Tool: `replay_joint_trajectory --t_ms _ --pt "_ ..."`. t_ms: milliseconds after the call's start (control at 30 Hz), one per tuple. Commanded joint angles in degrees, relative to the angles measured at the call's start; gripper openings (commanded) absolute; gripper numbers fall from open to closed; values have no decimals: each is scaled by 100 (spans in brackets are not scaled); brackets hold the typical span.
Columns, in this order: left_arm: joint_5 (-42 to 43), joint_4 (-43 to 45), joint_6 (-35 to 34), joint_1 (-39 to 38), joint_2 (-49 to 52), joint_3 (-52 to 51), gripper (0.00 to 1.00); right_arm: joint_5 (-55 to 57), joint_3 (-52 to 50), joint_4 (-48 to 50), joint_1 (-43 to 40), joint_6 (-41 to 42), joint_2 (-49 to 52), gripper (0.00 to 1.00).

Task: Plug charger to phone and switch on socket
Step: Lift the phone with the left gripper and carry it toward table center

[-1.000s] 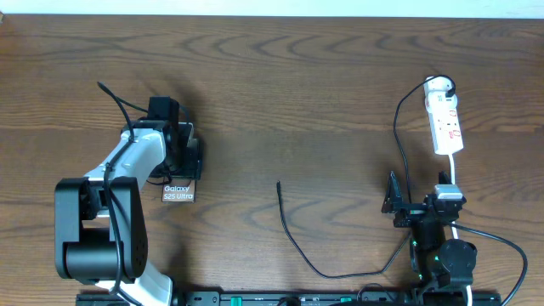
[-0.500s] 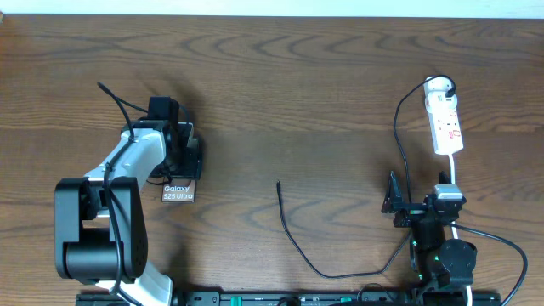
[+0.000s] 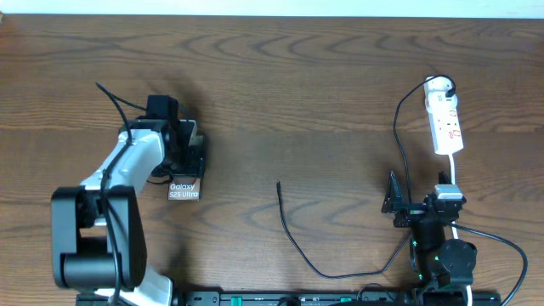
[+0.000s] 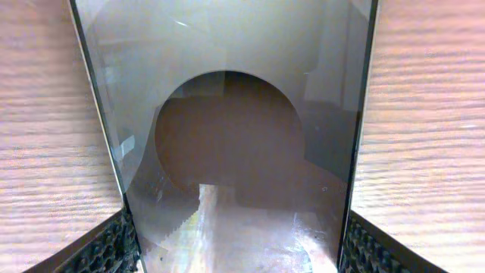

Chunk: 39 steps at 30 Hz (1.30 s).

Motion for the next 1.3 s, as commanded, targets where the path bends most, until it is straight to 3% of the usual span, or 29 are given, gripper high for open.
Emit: replay_joint_trajectory --t_ms 0,167,300,700,967,1133,1267 --pt "114 -17 -15 -7 -391 22 8 7 -7 -26 -39 -48 0 99" --pt "214 -28 -271 -7 -673 22 7 7 -7 -26 -39 -50 0 99" --pt "857 -31 -345 -7 -787 22 7 7 -7 -26 -39 -50 0 99" --pt "2343 275 -1746 -7 -793 22 7 7 -7 -26 -39 -48 0 99" --pt "3042 485 -3064 -7 -793 22 7 7 -7 -26 -39 -50 0 99" --pt "3757 658 -4411 -7 -793 22 8 7 -7 -26 -39 -50 0 99" --pt "4352 861 -4955 -7 -793 22 7 7 -7 -26 -39 -50 0 99"
